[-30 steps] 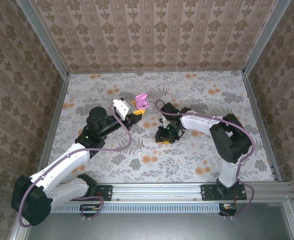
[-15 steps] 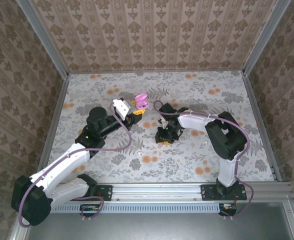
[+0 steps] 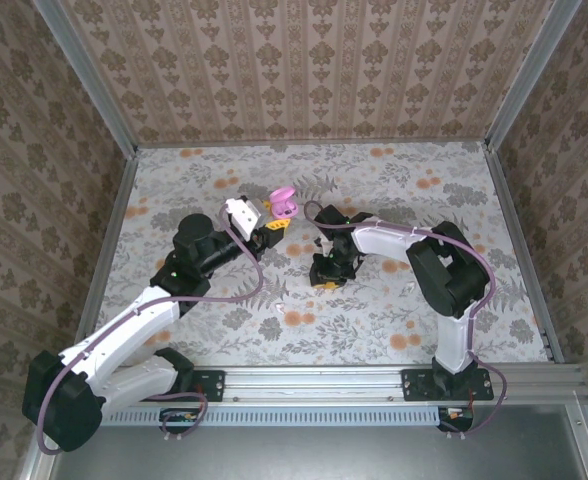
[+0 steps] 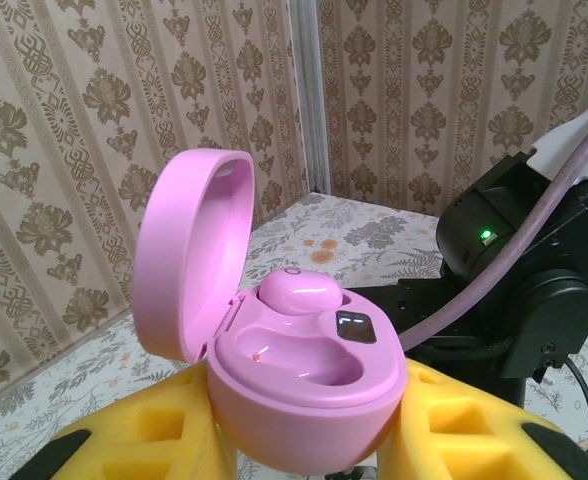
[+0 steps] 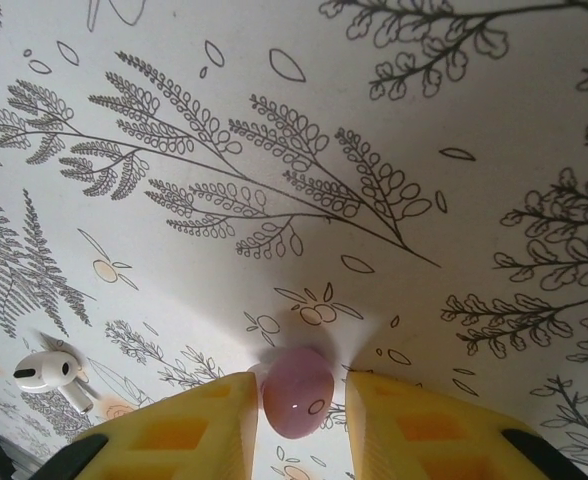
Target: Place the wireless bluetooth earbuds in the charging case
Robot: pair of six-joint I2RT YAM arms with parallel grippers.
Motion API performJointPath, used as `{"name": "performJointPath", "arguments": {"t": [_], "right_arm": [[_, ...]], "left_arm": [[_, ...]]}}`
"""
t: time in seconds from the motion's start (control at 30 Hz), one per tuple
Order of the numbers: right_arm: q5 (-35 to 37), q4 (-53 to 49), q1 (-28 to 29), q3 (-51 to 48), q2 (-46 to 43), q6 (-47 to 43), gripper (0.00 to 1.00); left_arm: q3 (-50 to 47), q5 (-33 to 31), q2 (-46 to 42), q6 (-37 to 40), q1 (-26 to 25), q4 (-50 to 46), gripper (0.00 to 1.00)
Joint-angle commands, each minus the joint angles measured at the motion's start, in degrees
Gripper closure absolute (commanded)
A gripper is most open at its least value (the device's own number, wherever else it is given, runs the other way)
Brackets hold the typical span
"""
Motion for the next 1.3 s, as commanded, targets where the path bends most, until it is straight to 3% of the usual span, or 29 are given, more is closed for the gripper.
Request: {"name": "performJointPath", "arguments": {"t": [0.0,1.27], "right_arm": [[1.2,0.6,0.66,1.3,1.63,-0.52,0.68],[1.94,0.15,2.15,4.77,4.61,-0.15,0.7]], "left_arm": [[1.95,-0.15,-0.41,0.26,-0.29,1.18,0.66],[2.05,-0.27,-0.32,0.35,-0.29,0.91,0.67]]}}
